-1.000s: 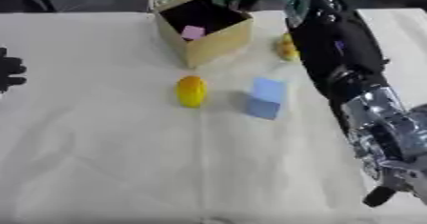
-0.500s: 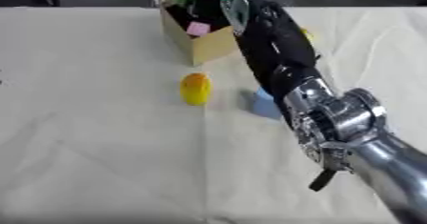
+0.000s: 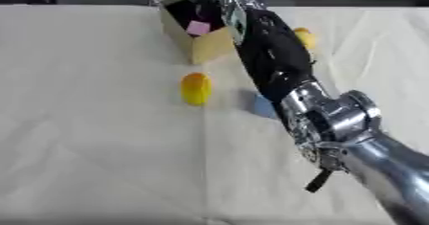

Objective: Pick up objects on the table and place them in the box.

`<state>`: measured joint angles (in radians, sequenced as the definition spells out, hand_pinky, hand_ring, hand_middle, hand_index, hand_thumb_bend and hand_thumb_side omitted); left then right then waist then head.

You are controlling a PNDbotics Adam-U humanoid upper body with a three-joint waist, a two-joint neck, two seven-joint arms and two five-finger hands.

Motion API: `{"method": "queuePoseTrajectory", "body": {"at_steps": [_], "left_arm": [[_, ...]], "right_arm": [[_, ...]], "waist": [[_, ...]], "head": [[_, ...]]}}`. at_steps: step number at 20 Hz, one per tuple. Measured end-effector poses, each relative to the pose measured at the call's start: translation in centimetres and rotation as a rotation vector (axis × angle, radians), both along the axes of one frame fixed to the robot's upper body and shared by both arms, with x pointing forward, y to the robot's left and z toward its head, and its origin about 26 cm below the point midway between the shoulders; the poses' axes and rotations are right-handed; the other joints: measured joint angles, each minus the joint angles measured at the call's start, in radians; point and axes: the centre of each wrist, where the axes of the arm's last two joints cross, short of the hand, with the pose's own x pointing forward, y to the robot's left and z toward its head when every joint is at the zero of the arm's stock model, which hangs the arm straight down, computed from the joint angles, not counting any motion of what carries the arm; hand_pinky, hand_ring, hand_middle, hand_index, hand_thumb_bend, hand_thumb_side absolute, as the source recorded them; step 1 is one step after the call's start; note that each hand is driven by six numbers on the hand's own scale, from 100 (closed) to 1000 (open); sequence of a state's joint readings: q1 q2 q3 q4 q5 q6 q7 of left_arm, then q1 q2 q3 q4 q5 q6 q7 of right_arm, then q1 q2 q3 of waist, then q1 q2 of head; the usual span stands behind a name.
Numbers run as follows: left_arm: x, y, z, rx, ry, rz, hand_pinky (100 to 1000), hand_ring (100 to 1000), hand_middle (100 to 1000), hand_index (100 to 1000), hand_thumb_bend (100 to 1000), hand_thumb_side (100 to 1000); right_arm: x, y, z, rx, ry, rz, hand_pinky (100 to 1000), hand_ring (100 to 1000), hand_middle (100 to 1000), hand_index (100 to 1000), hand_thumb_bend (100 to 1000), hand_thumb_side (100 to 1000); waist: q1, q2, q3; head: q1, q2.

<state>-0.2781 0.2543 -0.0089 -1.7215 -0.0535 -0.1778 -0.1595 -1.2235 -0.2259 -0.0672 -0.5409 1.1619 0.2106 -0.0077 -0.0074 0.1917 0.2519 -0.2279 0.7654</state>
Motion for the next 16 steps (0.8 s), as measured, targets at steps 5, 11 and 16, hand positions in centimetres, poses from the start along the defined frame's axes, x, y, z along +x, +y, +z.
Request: {"method": "queuePoseTrajectory", "body": {"at_steps": [5,11,16], "left_arm": [[0.0,0.0,0.0,0.0,0.0,0.0,773,786,735,896,246,652],[0.0,0.0,-0.1,0.0,0.002,0.002,774,786,735,896,247,652],[-0.1,0.1,-0.3,-0.001,0.009,0.006,774,786,735,896,248,654]], "right_arm": [[0.0,-0.3,-0.1,-0.034,-0.033,-0.065,795,853,939,1000,255,470],[0.0,-0.7,0.6,-0.071,-0.011,-0.013,839,895,985,1000,288,541],[-0.1,-1.4,1.7,-0.077,0.06,0.062,860,918,1000,1000,274,562]], "waist": [[-0.002,0.0,0.001],[-0.009,0.0,-0.01],[-0.013,0.0,-0.028]], "head": [[0.0,0.0],[0.001,0.0],[0.002,0.0]]}}
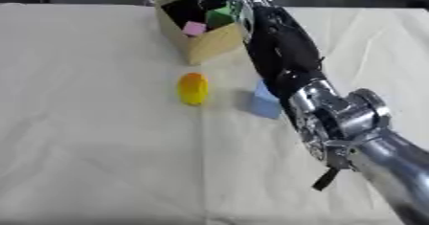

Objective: Pick up objects on the table and place them in the box.

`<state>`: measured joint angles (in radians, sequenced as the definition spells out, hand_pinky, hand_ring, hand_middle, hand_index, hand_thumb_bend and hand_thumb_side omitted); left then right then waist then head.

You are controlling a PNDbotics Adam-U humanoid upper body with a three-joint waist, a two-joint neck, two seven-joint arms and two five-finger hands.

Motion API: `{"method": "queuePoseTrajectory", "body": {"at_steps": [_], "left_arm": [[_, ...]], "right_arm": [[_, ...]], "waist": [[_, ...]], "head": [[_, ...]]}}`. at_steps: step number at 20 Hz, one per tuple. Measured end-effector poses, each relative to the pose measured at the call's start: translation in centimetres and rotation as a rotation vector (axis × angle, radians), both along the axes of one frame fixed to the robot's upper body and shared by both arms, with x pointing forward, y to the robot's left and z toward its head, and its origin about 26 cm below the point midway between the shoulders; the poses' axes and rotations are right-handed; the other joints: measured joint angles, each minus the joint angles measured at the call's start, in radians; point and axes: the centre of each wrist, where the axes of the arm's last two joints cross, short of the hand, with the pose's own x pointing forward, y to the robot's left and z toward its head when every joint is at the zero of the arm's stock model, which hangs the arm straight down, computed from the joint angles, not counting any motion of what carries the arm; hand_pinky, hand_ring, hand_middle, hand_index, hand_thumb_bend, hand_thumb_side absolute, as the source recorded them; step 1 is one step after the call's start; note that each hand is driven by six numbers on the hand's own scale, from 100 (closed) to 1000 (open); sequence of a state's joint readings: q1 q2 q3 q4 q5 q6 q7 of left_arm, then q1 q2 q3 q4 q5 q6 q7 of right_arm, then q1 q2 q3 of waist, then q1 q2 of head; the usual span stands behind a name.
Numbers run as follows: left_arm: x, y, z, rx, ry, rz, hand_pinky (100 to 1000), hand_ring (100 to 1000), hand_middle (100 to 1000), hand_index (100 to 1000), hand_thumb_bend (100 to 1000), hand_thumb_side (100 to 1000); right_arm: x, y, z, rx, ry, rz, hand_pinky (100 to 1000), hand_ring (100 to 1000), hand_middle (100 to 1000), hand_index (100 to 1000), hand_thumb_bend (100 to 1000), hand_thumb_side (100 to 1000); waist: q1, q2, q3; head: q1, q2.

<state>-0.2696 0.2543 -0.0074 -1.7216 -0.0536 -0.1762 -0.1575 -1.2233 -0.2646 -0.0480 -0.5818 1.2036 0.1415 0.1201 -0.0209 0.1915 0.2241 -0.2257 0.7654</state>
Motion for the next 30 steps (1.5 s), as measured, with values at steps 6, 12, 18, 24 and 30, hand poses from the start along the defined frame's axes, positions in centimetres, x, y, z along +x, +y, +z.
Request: {"method": "queuePoseTrajectory", "body": {"at_steps": [6,12,18,24,30], "left_arm": [[-0.1,0.1,-0.1,0.0,0.004,0.003,775,786,734,896,249,652],[-0.1,0.2,-0.2,-0.002,0.005,0.009,775,786,734,896,251,652],[-0.3,0.5,-0.5,0.0,0.015,0.024,776,786,734,896,252,657],[-0.6,0.9,-0.9,0.0,0.024,0.041,776,786,733,896,253,657],[-0.6,1.1,-0.9,0.006,0.027,0.05,776,786,733,896,253,657]], "right_arm": [[0.0,-0.8,0.6,0.001,0.159,0.083,915,968,1000,1000,338,431],[-0.2,-1.1,1.7,-0.012,0.188,0.111,920,971,1000,1000,342,412],[-0.7,-3.5,3.4,-0.05,0.212,0.143,929,978,1000,1000,374,334],[-1.5,-7.6,3.3,-0.079,0.332,0.128,939,984,1000,1000,405,305],[-2.0,-9.9,2.6,-0.08,0.409,0.079,932,976,995,1000,396,309]], "waist": [[0.0,-0.001,-0.008],[0.0,-0.001,-0.017],[0.0,-0.001,-0.053],[0.0,-0.001,-0.108],[0.0,-0.001,-0.142]], "head": [[0.0,0.0],[-0.001,0.0],[0.005,0.0],[0.02,0.0],[0.025,0.0]]}}
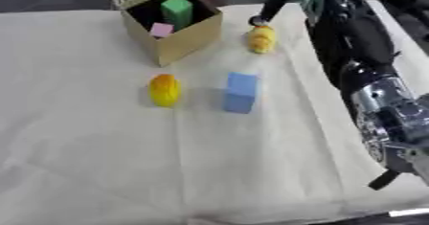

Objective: Pick up objects on the table and place them in the box.

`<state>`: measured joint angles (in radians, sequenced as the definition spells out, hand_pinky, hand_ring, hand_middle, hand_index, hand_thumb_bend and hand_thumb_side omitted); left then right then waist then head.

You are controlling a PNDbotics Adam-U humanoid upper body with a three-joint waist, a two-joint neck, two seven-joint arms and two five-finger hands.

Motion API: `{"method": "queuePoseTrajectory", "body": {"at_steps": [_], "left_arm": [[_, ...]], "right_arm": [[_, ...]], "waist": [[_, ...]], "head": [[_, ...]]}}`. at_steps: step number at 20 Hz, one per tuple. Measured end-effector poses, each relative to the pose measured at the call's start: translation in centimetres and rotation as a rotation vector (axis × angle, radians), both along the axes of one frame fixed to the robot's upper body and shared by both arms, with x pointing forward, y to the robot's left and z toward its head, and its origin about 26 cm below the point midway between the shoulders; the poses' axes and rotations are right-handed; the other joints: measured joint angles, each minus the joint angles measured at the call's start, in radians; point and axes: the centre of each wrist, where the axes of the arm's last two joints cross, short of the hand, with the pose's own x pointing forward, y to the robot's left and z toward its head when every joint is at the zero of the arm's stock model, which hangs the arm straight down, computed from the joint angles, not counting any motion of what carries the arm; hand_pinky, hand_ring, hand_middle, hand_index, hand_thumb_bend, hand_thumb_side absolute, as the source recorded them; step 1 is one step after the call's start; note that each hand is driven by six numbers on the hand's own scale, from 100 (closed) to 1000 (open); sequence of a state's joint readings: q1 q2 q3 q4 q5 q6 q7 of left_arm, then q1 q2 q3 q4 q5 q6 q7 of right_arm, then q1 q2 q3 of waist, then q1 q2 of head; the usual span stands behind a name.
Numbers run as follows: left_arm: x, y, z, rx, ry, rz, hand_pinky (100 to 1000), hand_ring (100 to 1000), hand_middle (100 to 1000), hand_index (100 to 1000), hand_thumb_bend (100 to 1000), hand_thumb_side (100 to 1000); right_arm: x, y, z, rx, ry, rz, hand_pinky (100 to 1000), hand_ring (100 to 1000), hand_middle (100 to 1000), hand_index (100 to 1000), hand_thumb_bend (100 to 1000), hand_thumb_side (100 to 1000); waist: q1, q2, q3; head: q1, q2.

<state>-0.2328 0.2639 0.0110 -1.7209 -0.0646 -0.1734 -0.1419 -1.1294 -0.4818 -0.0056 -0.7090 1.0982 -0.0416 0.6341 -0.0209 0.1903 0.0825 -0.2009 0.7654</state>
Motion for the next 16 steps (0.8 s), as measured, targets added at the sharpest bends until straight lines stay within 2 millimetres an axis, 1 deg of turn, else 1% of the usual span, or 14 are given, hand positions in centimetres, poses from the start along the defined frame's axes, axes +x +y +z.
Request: {"method": "queuePoseTrajectory", "body": {"at_steps": [9,12,16], "left_arm": [[0.0,0.1,0.0,0.001,-0.002,0.007,776,786,733,896,253,656],[0.0,0.1,0.0,0.0,-0.003,0.007,776,786,732,896,253,656],[0.0,0.1,0.1,0.0,-0.004,0.007,776,786,732,896,253,655]], "right_arm": [[0.1,-1.4,-2.5,0.033,0.074,-0.082,914,959,961,1000,352,326],[0.1,-1.4,-3.1,0.048,0.07,-0.101,907,954,967,1000,322,315],[0.3,-0.9,-4.3,0.072,0.055,-0.125,897,947,965,1000,285,311]], "waist": [[0.0,0.0,0.0],[0.0,0.0,0.005],[0.001,0.0,0.012]], "head": [[0.005,0.0],[0.005,0.0],[0.004,0.0]]}}
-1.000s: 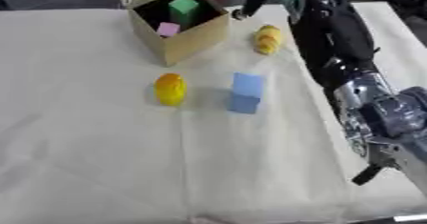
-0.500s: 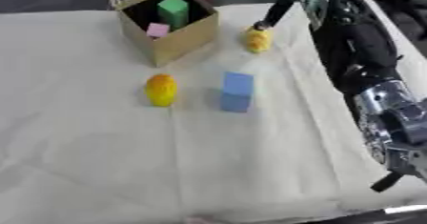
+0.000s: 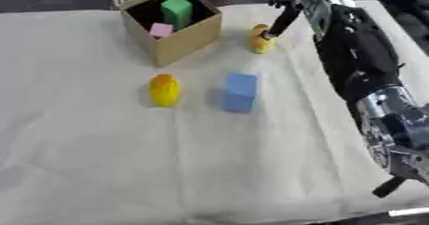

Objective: Pick up objects on the table and place them in the box.

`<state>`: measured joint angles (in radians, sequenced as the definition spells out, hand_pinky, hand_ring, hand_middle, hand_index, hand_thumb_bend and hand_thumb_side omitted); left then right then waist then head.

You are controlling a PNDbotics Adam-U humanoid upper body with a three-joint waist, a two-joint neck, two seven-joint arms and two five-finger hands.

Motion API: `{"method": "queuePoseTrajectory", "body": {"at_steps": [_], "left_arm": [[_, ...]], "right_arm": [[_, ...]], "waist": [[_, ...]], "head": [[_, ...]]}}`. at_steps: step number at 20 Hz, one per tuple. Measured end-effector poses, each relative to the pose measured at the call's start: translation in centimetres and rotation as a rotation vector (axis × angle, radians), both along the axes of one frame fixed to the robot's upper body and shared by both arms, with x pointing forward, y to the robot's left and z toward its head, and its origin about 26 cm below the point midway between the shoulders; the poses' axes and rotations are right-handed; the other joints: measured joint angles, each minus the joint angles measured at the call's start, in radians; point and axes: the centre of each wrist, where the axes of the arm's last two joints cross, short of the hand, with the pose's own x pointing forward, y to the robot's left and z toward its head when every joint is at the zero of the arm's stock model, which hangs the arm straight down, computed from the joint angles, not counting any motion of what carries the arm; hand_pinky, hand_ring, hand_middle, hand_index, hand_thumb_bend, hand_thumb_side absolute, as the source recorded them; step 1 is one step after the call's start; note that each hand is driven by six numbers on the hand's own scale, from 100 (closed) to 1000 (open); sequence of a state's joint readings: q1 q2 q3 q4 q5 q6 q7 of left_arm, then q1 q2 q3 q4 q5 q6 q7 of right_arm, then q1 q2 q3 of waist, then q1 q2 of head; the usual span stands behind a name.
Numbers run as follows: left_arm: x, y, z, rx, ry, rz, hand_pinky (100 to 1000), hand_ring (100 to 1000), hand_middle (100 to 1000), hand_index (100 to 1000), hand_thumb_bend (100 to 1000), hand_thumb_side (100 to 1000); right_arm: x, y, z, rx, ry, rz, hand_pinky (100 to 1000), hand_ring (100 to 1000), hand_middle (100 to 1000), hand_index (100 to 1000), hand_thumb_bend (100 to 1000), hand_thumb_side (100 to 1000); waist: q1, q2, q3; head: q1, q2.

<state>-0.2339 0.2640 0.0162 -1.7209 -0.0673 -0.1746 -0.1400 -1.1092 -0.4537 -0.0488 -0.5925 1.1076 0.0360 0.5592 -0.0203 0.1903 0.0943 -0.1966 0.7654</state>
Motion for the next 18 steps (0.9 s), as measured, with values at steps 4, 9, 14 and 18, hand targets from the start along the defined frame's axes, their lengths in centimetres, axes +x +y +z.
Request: {"method": "queuePoseTrajectory", "body": {"at_steps": [4,9,14,18], "left_arm": [[0.1,0.0,0.1,0.0,-0.003,-0.001,776,786,732,896,252,655],[0.1,-0.1,0.2,0.0,-0.005,-0.002,775,786,732,896,252,656],[0.1,-0.1,0.2,-0.001,-0.006,-0.002,775,786,731,896,251,657],[0.1,-0.1,0.2,-0.001,-0.006,-0.002,775,785,731,896,251,658]], "right_arm": [[0.2,0.4,-1.4,0.025,-0.006,-0.036,885,938,955,1000,244,327],[0.2,0.6,-3.0,0.041,-0.02,-0.094,864,914,928,987,198,247],[0.1,0.6,-4.3,0.018,-0.033,-0.16,848,891,876,940,199,201],[0.1,0.6,-4.6,-0.015,-0.034,-0.199,797,812,750,830,164,100]], "waist": [[0.0,0.0,0.006],[0.003,0.0,0.013],[0.004,0.0,0.018],[0.005,0.0,0.019]], "head": [[-0.003,0.0],[-0.011,0.0],[-0.015,0.0],[-0.016,0.0]]}}
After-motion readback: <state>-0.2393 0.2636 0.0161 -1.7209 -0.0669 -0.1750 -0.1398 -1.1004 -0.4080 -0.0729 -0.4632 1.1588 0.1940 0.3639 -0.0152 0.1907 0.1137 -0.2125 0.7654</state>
